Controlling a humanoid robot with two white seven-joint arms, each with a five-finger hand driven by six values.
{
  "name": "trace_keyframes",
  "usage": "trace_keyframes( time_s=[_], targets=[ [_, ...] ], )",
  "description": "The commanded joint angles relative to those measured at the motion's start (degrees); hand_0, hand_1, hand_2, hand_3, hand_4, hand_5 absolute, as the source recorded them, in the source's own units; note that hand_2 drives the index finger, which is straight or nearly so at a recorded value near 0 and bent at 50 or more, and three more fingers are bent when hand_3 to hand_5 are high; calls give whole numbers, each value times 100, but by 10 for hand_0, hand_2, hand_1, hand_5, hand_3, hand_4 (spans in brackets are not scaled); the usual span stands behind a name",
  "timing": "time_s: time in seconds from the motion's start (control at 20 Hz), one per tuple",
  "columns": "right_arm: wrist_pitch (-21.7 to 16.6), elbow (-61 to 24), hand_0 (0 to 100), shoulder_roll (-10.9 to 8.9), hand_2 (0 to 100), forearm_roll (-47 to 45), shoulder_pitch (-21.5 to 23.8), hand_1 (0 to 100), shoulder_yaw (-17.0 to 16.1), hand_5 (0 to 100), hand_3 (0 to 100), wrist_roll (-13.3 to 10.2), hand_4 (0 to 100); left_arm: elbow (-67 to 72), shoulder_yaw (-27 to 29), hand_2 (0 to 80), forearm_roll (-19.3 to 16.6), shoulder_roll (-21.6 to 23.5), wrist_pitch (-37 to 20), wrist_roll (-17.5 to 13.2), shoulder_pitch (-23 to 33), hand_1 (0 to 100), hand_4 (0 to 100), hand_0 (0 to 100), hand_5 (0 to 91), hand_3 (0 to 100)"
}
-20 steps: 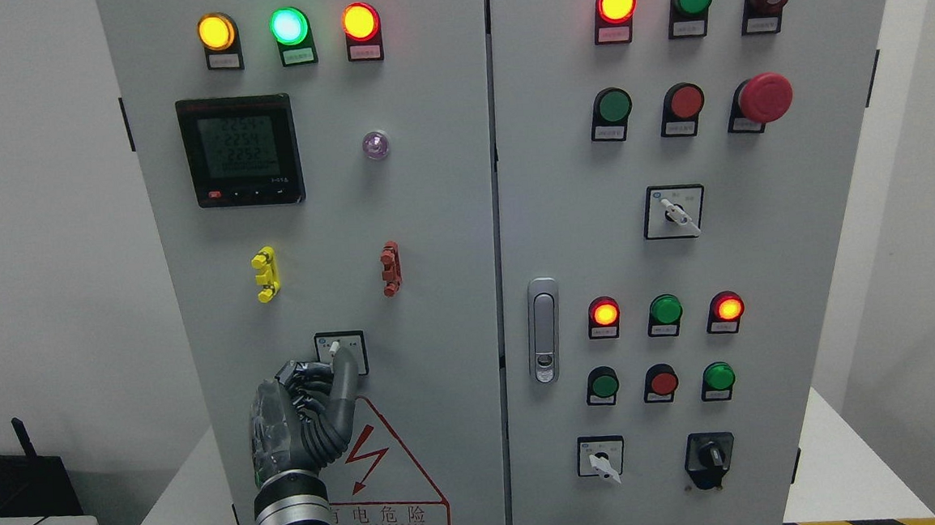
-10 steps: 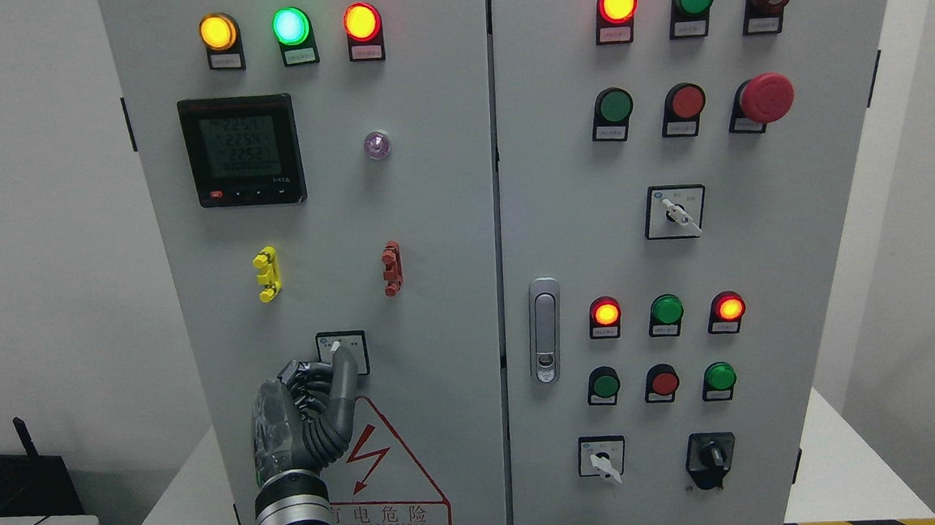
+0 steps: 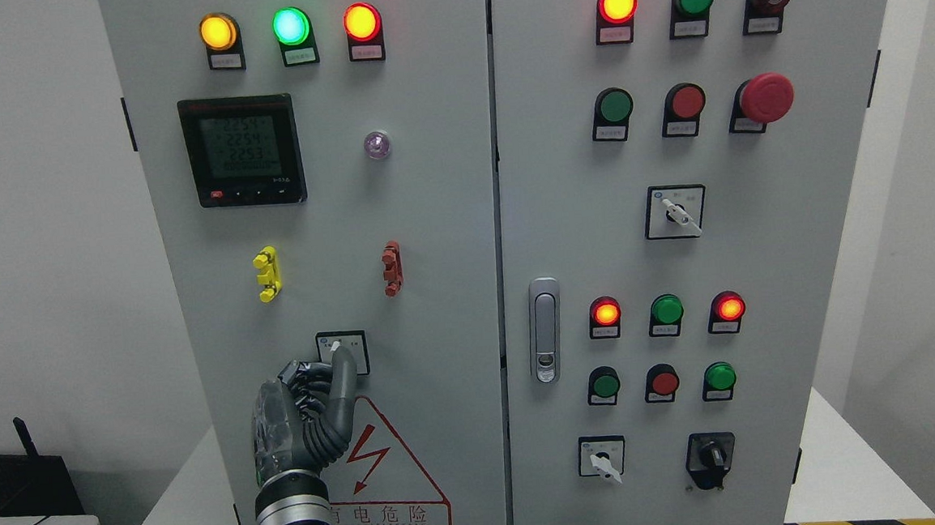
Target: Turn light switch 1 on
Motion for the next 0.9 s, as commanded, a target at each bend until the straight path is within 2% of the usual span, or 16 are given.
trace_keyframes(
  time_s=[0.0, 0.85],
  targets=[
    [1, -3, 120, 0, 0, -149, 0, 389, 114, 0, 0, -2, 0, 0, -7, 559, 0, 7, -1, -60, -6, 301, 880, 508, 872, 764],
    [1, -3, 120, 0, 0, -149, 0, 389, 114, 0, 0, -2, 0, 0, 2, 574, 0, 7, -1, -78, -6, 222, 889, 567, 873, 795]
  ],
)
